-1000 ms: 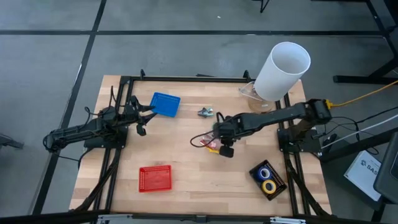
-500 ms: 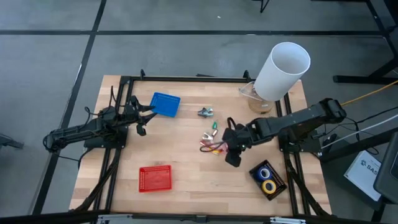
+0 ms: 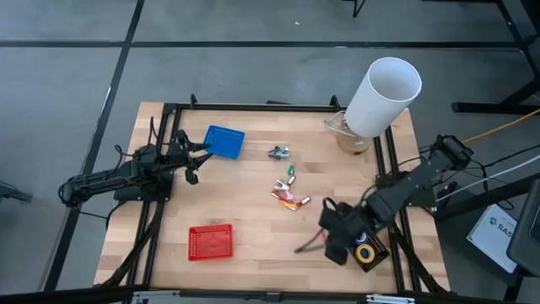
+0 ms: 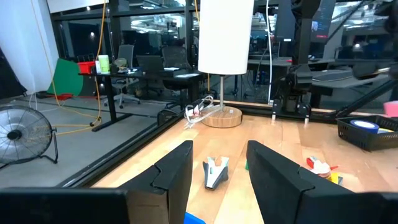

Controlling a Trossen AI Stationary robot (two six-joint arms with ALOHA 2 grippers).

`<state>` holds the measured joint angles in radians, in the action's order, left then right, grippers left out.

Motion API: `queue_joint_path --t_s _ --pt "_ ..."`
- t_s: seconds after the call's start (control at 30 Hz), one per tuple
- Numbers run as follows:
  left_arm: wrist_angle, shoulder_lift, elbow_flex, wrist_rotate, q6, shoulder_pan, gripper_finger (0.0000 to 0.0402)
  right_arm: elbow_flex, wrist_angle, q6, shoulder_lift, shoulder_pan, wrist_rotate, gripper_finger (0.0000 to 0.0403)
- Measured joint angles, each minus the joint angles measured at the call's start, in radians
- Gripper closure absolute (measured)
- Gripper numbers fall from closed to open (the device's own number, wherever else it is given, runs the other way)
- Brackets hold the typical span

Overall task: Pick and place Stapler, Stapler remover, tape
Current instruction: Put the pink tape into the black bin

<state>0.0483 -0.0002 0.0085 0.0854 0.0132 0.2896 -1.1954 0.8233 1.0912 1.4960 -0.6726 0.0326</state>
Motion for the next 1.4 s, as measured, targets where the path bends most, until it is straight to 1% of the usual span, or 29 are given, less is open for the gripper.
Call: queue_joint_path --t_s 0.33,0.6,0.7,0.93,1.17,1.27,1.4 --pt "0.000 0.000 0.000 0.000 0.000 0.000 0.0253 0.000 0.027 0.372 0.000 -0.240 0.000 0.0371" --pt "0.000 0.000 0.000 0.000 0.000 0.000 0.0253 0.000 0.071 0.650 0.000 -0.388 0.008 0.0369" --pt "0.000 0.000 0.000 0.000 0.000 0.000 0.0253 0.000 0.088 0.728 0.000 -0.428 0.008 0.0369" --pt "0.000 0.000 0.000 0.000 0.000 0.000 0.0253 0.000 0.111 0.837 0.035 -0.484 0.007 0.0369" --pt "0.000 0.000 0.000 0.000 0.000 0.000 0.0253 0.000 0.135 0.853 0.097 -0.494 -0.007 0.0368" --pt "0.000 0.000 0.000 0.000 0.000 0.000 0.0253 0.000 0.175 0.869 0.109 -0.495 -0.008 0.0368" --pt "0.000 0.000 0.000 0.000 0.000 0.000 0.0253 0.000 0.185 0.869 0.113 -0.495 -0.010 0.0368"
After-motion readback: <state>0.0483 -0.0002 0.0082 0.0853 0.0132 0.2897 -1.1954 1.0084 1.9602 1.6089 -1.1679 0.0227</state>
